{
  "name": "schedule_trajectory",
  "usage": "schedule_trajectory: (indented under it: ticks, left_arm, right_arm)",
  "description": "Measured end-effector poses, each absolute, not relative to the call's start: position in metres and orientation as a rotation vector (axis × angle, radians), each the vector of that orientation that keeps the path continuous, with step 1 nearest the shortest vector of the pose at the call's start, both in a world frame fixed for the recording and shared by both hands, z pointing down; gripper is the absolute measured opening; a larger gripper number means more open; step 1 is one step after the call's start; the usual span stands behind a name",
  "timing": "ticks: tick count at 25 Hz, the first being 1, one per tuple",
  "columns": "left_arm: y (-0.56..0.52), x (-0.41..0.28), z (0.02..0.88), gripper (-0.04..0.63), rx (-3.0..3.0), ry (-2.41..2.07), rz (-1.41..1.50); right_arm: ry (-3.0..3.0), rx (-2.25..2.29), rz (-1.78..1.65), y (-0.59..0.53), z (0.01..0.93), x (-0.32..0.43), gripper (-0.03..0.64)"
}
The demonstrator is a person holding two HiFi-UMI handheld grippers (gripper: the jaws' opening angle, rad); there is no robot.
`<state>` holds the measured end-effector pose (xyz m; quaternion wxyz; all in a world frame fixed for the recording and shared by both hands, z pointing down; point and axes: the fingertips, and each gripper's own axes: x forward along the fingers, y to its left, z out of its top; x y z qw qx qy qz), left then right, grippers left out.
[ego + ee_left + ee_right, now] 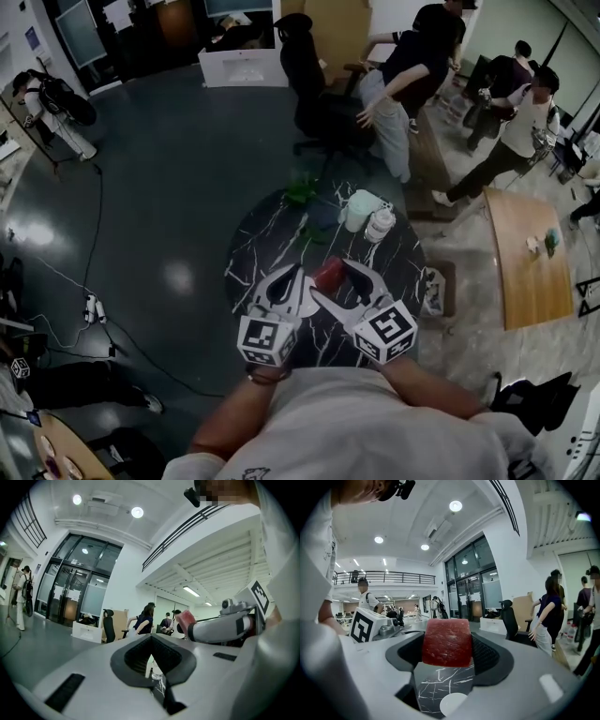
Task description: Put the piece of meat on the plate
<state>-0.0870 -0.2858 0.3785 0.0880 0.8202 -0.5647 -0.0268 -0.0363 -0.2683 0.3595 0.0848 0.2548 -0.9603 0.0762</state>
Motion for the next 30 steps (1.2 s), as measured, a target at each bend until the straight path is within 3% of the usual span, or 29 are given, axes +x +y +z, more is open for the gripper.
schedule_trajectory:
  ticks: [30]
  left_arm:
    - [-0.352,-0.137,0.502,0.005,2.435,-1.611,0.019]
  right_arm:
    - [-2.633,0.651,0.476,-0.326,0.520,-0.083,0.298]
